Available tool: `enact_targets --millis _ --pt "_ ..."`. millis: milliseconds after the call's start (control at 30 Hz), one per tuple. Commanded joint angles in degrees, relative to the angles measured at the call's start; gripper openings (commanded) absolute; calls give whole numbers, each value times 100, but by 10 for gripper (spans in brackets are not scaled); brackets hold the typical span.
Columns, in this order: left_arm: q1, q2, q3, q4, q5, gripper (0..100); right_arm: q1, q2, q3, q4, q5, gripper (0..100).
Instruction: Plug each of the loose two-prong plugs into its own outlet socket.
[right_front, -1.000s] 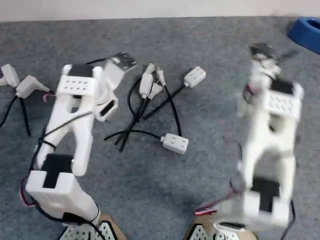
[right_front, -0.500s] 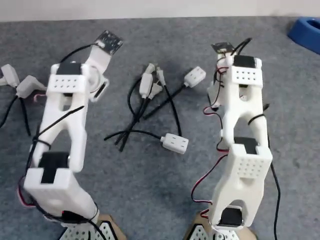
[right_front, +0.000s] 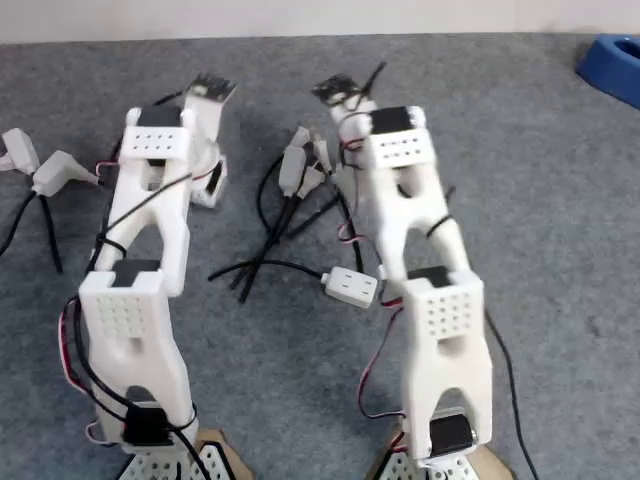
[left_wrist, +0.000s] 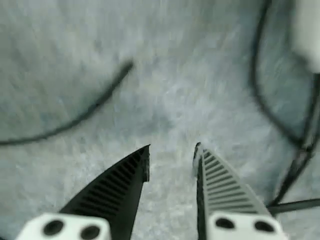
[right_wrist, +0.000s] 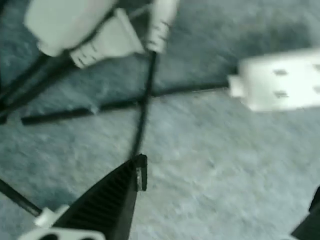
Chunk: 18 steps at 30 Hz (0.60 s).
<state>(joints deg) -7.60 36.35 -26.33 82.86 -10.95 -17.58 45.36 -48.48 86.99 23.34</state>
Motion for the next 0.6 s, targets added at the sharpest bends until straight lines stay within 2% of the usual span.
enact_targets --millis 0,167,367,567 --pt "-312 198 171 44 79 158 -259 268 -1235 242 62 475" --pt "-330 242 655 -527 79 158 -268 1033 -2404 31 -114 475" --pt "-330 84 1147 -958 79 158 -268 2053 -2659 -725 -185 475" --pt "-338 -127 1490 -1213 79 158 -435 2132 -3187 -778 -193 475"
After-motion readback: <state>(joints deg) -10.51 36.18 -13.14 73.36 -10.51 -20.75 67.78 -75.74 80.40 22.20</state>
